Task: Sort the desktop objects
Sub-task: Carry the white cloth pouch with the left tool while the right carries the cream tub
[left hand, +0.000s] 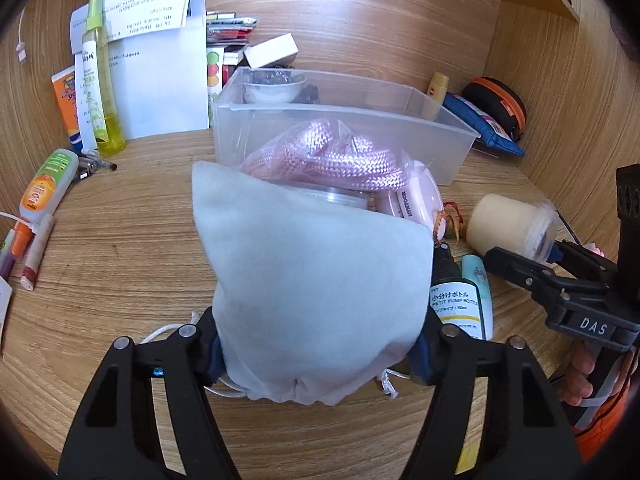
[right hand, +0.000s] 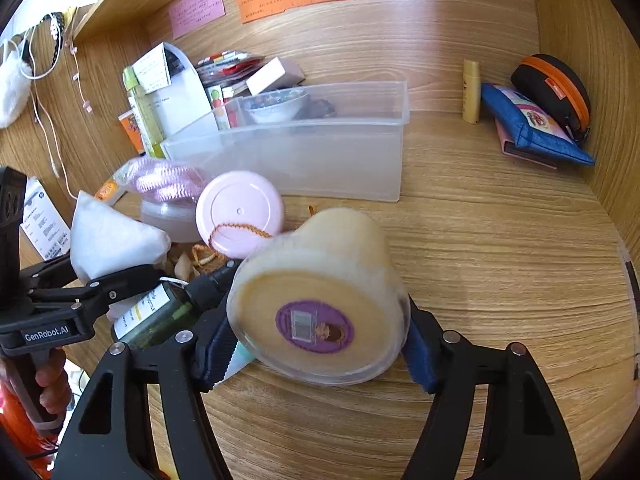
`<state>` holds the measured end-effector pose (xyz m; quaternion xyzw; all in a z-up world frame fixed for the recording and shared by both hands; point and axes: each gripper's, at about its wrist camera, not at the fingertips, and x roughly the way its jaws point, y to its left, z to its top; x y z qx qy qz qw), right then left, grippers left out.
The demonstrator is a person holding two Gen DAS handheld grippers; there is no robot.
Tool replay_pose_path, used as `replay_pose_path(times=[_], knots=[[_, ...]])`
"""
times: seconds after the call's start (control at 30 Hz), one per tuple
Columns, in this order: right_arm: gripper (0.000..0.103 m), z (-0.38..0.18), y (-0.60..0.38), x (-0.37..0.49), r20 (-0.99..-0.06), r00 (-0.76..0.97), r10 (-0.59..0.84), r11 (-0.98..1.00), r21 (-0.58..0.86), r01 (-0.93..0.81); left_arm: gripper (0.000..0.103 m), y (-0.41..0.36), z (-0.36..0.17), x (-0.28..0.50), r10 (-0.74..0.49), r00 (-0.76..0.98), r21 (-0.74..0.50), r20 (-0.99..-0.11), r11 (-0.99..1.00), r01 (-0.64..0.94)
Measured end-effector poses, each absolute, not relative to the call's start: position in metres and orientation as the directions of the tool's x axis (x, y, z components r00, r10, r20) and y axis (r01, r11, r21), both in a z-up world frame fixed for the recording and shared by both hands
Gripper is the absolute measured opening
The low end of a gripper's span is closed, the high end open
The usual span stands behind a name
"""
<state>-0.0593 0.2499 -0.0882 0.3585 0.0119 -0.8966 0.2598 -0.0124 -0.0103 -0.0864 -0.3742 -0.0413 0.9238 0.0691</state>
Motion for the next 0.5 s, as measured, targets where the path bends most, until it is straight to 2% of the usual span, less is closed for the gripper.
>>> replay_pose_path(times=[0.17,0.23,0.5], knots=[[0.062,-0.079,0.254,-0.059,-0.627,-0.633,-0.453,-0.871,0.158,0.466,0.068,-0.014,-0.077,-0.006,0.147,-0.742,-0.13,-0.655,-0.988,-0.081],[0.055,-0.075,0.255,-0.059,-0.622,-0.642,-0.448,-0.874,0.152,0.462,0.068,-0.015,-0.071,-0.002,0.139,-0.757,-0.126,-0.638,-0.989,-0.076],[0.055,-0.078,0.258,-0.069,-0.631,-0.632,-0.449,-0.874,0.164,0.457,0.068,-0.019,-0.047,0.011,0.111,-0.814,-0.116,-0.57,-0.992,-0.054]])
